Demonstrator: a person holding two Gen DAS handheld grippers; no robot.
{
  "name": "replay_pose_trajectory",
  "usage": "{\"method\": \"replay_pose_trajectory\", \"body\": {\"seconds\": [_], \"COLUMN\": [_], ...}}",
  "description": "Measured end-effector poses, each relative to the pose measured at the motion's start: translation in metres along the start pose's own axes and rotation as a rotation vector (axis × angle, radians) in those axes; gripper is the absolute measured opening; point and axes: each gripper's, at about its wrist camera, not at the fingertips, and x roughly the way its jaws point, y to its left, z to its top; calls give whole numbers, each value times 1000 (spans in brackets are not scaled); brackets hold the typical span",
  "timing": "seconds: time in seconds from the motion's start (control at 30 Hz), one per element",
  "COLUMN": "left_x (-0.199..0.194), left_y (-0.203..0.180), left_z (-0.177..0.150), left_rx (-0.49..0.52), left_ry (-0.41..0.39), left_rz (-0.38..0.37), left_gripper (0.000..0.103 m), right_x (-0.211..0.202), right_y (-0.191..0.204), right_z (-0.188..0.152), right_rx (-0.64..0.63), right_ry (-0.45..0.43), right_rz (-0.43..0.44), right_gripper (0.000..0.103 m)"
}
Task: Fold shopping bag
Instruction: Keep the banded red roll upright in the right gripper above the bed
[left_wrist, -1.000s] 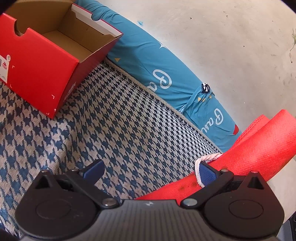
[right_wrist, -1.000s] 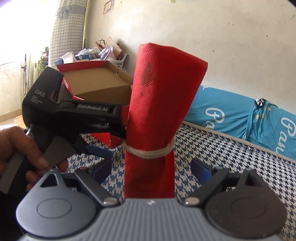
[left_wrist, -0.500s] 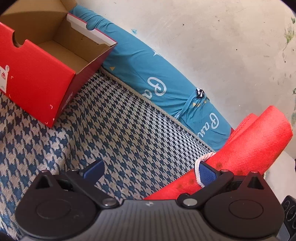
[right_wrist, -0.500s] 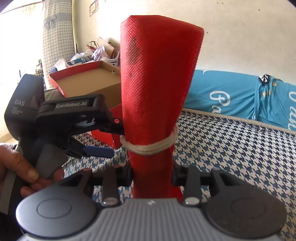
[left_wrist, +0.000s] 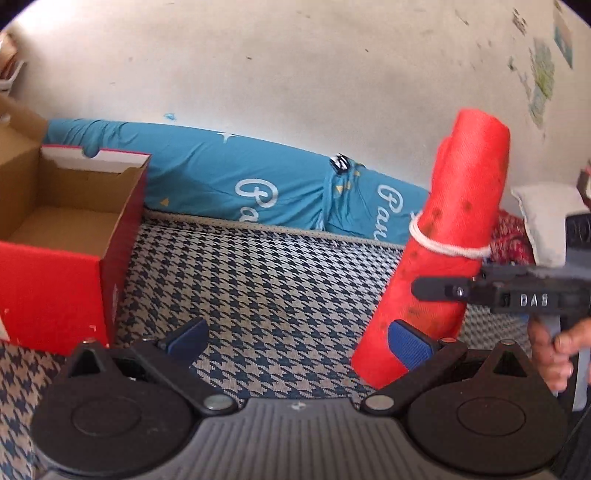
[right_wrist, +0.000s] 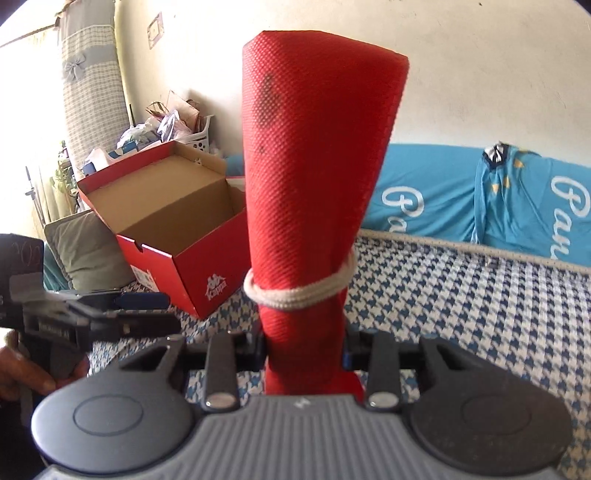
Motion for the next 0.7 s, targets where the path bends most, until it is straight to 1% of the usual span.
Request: {"method": "replay_pose_trajectory", "body": {"seconds": [0.03, 0.13, 0.23, 0.33, 0.5, 0.7], "left_x": [6, 22, 33, 38, 41, 48], "left_y": [-2, -7, -9, -11, -16, -18], "left_z": [2, 2, -6, -14, -19, -23], "left_rx": [31, 68, 72, 66, 82, 104], "left_ry": [20, 85, 130, 167, 180, 210], "left_rz": [10, 50, 80, 71, 58, 70], "left_gripper": [103, 103, 103, 103, 103, 103], "right_x": [0, 1, 11, 18, 29, 42], "right_y": [-3, -4, 5, 7, 9, 13], "right_z": [1, 0, 0, -3, -7, -13], "right_rx": [3, 17, 25, 29, 35, 42], "right_ry": [-1, -5, 16, 35, 67, 105], "right_rz": [0, -32, -51, -61, -77, -96], "right_gripper": [32, 33, 33, 33, 34, 35]}}
